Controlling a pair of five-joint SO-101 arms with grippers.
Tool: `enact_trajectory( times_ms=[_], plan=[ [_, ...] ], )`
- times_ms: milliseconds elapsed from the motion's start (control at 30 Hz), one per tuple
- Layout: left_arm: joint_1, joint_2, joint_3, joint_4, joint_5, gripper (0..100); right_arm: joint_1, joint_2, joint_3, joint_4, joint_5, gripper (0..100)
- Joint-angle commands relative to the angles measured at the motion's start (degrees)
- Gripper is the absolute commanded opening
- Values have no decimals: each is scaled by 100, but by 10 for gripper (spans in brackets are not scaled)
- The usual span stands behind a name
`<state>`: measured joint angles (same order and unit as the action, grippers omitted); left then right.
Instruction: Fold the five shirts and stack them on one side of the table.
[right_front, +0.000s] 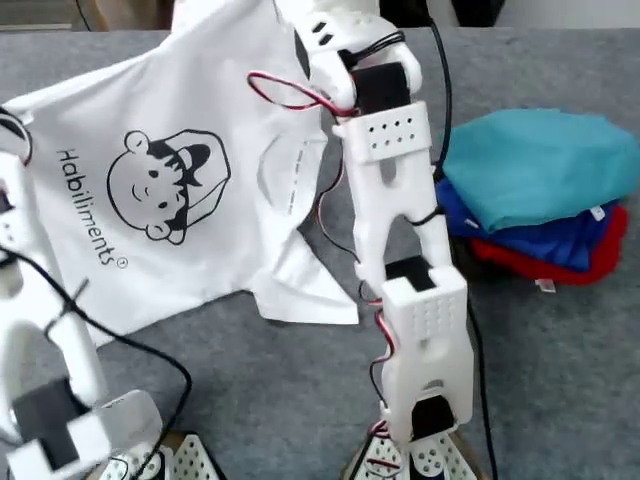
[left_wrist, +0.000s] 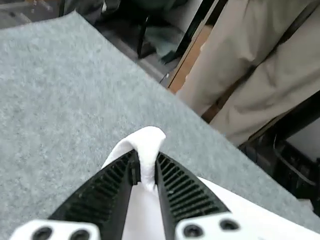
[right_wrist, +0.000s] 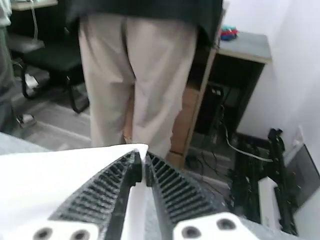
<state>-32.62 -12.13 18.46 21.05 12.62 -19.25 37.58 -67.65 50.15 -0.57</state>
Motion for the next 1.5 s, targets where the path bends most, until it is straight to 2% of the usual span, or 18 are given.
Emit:
enact_trajectory(
  times_ms=[0,67,200,367,567,933,1300,1467],
  plan=[
    [-53,110,-1064,695,35,21,567,189,-40,-501,105,2],
    [-97,-75,-1556,1231,18,21,796,303,-48,-668,105,2],
    [-229,-673,-2479,2251,9,19,840,48,-365,-264,0,2],
    [-229,-1552,-3077,3024,9,19,488,-426,-1490,387,-185,2],
    [-229,-2818,-3156,3613,0,19,-48,-1042,-2835,1292,-211,2],
    [-255,-5218,-3121,4677,0,19,-927,-3160,-2659,2048,-167,2],
    [-229,-5877,-3147,5231,0,19,-1121,-4207,-2607,2154,-167,2],
    [-220,-5921,-3059,6163,35,19,-1446,-4198,-1569,2549,-448,2]
  ],
)
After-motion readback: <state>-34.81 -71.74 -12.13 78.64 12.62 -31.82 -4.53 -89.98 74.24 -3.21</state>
